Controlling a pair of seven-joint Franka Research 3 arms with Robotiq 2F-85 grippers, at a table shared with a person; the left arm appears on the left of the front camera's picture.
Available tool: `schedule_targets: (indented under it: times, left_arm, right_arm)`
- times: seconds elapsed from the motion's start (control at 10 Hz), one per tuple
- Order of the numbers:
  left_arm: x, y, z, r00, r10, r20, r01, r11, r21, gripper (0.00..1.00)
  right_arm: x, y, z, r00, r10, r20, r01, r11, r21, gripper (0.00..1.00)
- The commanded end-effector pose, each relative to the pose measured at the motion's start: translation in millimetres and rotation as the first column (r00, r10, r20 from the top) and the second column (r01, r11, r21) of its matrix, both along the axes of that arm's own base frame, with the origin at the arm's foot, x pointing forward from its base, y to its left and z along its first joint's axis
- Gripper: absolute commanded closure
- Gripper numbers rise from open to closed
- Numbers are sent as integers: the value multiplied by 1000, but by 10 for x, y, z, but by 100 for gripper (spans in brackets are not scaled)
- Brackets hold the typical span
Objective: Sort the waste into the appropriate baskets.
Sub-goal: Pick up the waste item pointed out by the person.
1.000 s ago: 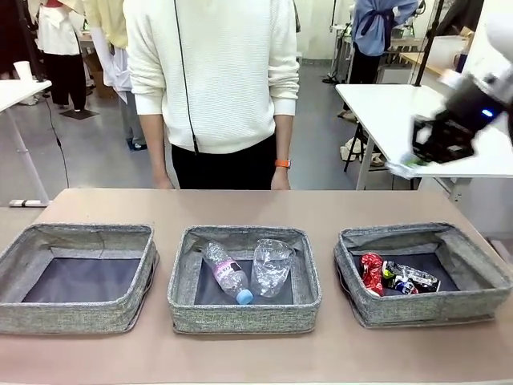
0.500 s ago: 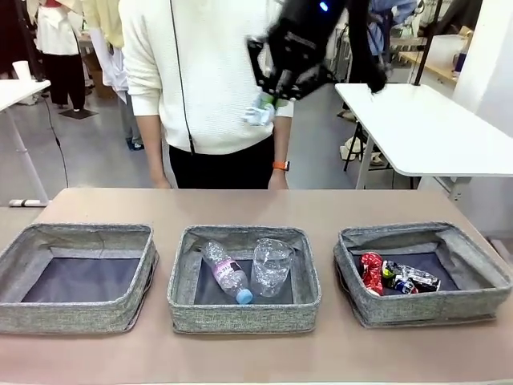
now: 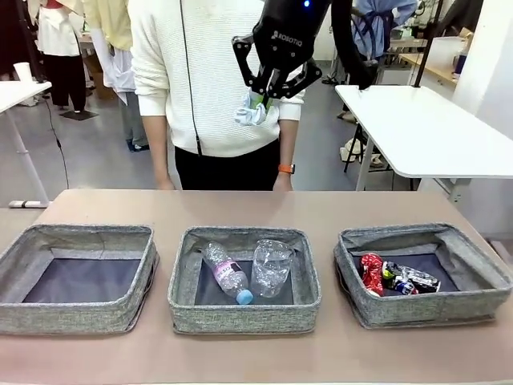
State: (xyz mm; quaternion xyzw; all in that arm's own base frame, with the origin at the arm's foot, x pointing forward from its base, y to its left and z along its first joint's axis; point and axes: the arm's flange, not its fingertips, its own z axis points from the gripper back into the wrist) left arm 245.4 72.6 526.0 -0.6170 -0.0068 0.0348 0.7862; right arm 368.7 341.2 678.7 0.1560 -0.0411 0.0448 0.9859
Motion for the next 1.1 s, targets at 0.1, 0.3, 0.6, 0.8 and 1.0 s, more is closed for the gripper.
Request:
schedule_targets:
  times: [0.1,0.3,0.6,0.8,1.0]
  left_arm:
    - [-20,-10,41,1000,-4,4,4,1000,-15,0]
    - [-20,-10,41,1000,-4,4,4,1000,-15,0]
    - [-20,-10,41,1000,-4,4,4,1000,-15,0]
    - [-20,-10,41,1000,-4,4,4,1000,-15,0]
    - [-20,-10,41,1000,-4,4,4,1000,-15,0]
  right_arm:
    - [-212,202,270,993,32,111,-32,999,4,93]
    - [-213,305,622,980,113,164,-108,993,-39,93]
    - [-159,309,912,977,116,180,-102,991,-86,93]
    - [-263,225,868,976,107,192,-99,994,-49,93]
    - [-263,225,868,976,107,192,-99,994,-49,93]
